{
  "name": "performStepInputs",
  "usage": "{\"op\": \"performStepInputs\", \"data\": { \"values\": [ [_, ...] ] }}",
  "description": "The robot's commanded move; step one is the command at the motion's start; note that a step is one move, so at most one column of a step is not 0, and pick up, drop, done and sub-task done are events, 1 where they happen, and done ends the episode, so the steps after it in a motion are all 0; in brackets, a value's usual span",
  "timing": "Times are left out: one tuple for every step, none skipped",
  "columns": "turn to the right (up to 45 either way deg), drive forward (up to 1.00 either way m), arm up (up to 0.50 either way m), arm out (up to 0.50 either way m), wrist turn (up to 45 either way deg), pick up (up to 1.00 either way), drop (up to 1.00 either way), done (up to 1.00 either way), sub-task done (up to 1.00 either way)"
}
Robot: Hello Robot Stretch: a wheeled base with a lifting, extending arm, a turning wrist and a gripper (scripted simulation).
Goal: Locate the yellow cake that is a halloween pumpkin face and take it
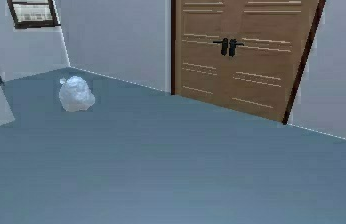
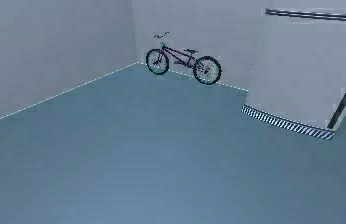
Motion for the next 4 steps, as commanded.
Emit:
{"op": "performStepInputs", "data": {
  "values": [
    [-9.0, 0.0, 0.0, 0.0, 0.0, 0.0, 0.0, 0.0, 0.0],
    [0.0, 0.15, 0.0, 0.0, 0.0, 0.0, 0.0, 0.0, 0.0],
    [-42.0, 0.0, 0.0, 0.0, 0.0, 0.0, 0.0, 0.0, 0.0],
    [-3.0, 0.0, 0.0, 0.0, 0.0, 0.0, 0.0, 0.0, 0.0]
  ]
}}
